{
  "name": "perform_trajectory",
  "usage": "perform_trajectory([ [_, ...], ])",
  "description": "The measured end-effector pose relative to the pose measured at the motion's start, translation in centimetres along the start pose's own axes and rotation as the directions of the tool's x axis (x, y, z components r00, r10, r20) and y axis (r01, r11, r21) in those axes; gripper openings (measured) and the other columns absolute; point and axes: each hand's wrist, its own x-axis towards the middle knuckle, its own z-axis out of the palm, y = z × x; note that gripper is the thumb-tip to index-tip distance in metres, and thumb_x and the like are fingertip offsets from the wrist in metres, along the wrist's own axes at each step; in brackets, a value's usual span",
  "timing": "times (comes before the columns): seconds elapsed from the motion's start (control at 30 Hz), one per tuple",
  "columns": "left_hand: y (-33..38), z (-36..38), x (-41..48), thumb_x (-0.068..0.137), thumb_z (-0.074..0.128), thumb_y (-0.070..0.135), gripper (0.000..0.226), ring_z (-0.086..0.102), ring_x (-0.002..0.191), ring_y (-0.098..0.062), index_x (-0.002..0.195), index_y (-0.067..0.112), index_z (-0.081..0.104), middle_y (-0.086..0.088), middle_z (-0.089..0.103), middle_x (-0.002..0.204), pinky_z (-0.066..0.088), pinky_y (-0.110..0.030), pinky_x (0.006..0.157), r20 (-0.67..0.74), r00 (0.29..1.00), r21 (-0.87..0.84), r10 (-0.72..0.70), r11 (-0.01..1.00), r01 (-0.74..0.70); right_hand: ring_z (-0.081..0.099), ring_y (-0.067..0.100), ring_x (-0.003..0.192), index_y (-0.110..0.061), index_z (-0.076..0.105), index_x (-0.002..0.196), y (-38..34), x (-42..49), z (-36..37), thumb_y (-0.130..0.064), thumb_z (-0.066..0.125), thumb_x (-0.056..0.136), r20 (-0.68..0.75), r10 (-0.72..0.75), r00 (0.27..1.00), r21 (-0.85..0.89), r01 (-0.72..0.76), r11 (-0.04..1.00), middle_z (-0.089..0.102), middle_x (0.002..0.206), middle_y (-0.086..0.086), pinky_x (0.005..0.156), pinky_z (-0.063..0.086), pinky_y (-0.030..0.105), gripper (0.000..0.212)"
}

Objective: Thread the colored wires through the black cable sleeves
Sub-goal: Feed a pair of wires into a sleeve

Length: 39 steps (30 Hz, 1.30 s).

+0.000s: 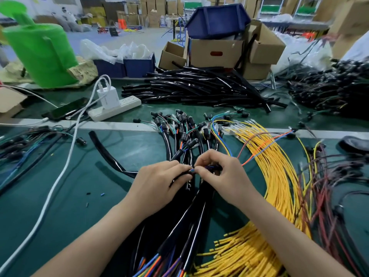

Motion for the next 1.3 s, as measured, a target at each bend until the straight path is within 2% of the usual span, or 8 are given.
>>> perform_trajectory([
  [0.13, 0.0, -0.1, -0.2, 0.089, 0.049, 0.037, 0.031, 0.061, 0.064, -0.014, 0.097, 0.019, 0.073, 0.007, 0.063, 0.071, 0.046, -0.025, 0.048, 0.016, 1.0, 0.036, 0.012, 0.999, -0.013, 0.058, -0.002, 0.068, -0.018, 0.065, 0.08, -0.1, -0.2, -0.3, -0.008, 0.069, 0.084, 0.047, -0.015, 0.999, -0.032, 0.016, 0.999, 0.064, 0.071, -0.011, 0.067, 0.043, 0.013, 0.011],
  [0.37, 0.0, 0.4, -0.6, 0.091, 0.046, 0.041, 0.034, 0.059, 0.07, -0.011, 0.106, 0.023, 0.071, 0.009, 0.061, 0.085, 0.052, -0.034, 0.062, 0.054, 0.992, -0.185, -0.117, 0.975, 0.125, 0.061, 0.001, 0.073, -0.015, 0.066, 0.085, 0.0, -0.6, -0.2, -0.008, 0.068, 0.085, 0.107, -0.01, 0.994, 0.002, 0.01, 1.0, 0.066, 0.075, -0.008, 0.071, 0.047, 0.016, 0.007],
  [0.63, 0.3, 0.4, -0.3, 0.088, 0.06, 0.025, 0.026, 0.059, 0.071, -0.016, 0.109, 0.011, 0.069, 0.0, 0.06, 0.085, 0.048, -0.029, 0.067, 0.089, 0.995, -0.203, -0.042, 0.977, 0.059, 0.051, 0.0, 0.064, -0.016, 0.061, 0.087, -0.5, -0.7, -0.1, 0.002, 0.06, 0.086, 0.089, -0.037, 0.995, 0.007, 0.036, 0.999, 0.055, 0.067, -0.019, 0.064, 0.038, 0.011, 0.019],
  [0.83, 1.4, 0.2, 0.0, 0.093, 0.042, 0.028, 0.034, 0.062, 0.065, -0.025, 0.094, 0.005, 0.066, -0.005, 0.061, 0.08, 0.05, -0.034, 0.051, 0.118, 0.992, -0.088, 0.051, 0.995, -0.041, 0.042, 0.003, 0.064, -0.012, 0.051, 0.094, -1.4, -0.9, 1.2, -0.003, 0.041, 0.077, 0.138, -0.082, 0.987, 0.007, 0.082, 0.997, 0.044, 0.069, -0.023, 0.064, 0.032, 0.014, 0.021],
  [0.97, 0.8, -0.8, 0.6, 0.092, 0.043, 0.028, 0.033, 0.059, 0.067, -0.021, 0.092, 0.004, 0.066, 0.006, 0.06, 0.081, 0.05, -0.035, 0.058, -0.053, 0.997, -0.171, -0.052, 0.984, 0.042, 0.046, 0.005, 0.08, -0.023, 0.055, 0.09, -0.6, -0.3, -0.7, -0.051, 0.028, 0.088, 0.153, -0.129, 0.98, -0.457, 0.185, 0.87, 0.053, 0.078, -0.015, 0.089, 0.027, 0.026, 0.038],
  [1.03, 0.5, -1.3, 0.8, 0.093, 0.044, 0.029, 0.03, 0.055, 0.067, -0.013, 0.092, 0.008, 0.065, 0.015, 0.054, 0.08, 0.046, -0.031, 0.062, -0.11, 0.991, -0.194, -0.078, 0.979, 0.055, 0.044, 0.009, 0.078, -0.03, 0.047, 0.075, -0.3, -0.1, -1.8, -0.056, 0.015, 0.092, 0.106, -0.146, 0.984, -0.555, 0.18, 0.812, 0.047, 0.069, -0.014, 0.094, 0.025, 0.032, 0.044],
  [1.17, 1.0, -1.8, 0.6, 0.094, 0.041, 0.038, 0.022, 0.052, 0.06, -0.01, 0.094, 0.023, 0.057, 0.018, 0.053, 0.07, 0.042, -0.026, 0.058, -0.055, 0.994, -0.212, -0.092, 0.974, 0.078, 0.033, 0.012, 0.051, -0.024, 0.034, 0.056, -0.6, 0.8, -2.7, -0.046, 0.022, 0.098, -0.006, -0.257, 0.966, -0.566, 0.208, 0.797, 0.027, 0.048, -0.012, 0.071, 0.031, 0.032, 0.049],
  [1.3, 1.2, -2.9, 2.4, 0.092, 0.03, 0.045, 0.046, 0.058, 0.064, -0.025, 0.095, 0.012, 0.061, 0.002, 0.063, 0.072, 0.048, -0.039, 0.057, 0.045, 0.998, -0.157, -0.044, 0.986, 0.05, 0.026, 0.013, 0.041, -0.02, 0.024, 0.047, -2.8, 3.1, -2.5, -0.042, 0.032, 0.091, -0.019, -0.341, 0.94, -0.627, 0.255, 0.736, 0.014, 0.039, -0.008, 0.055, 0.018, 0.024, 0.049],
])
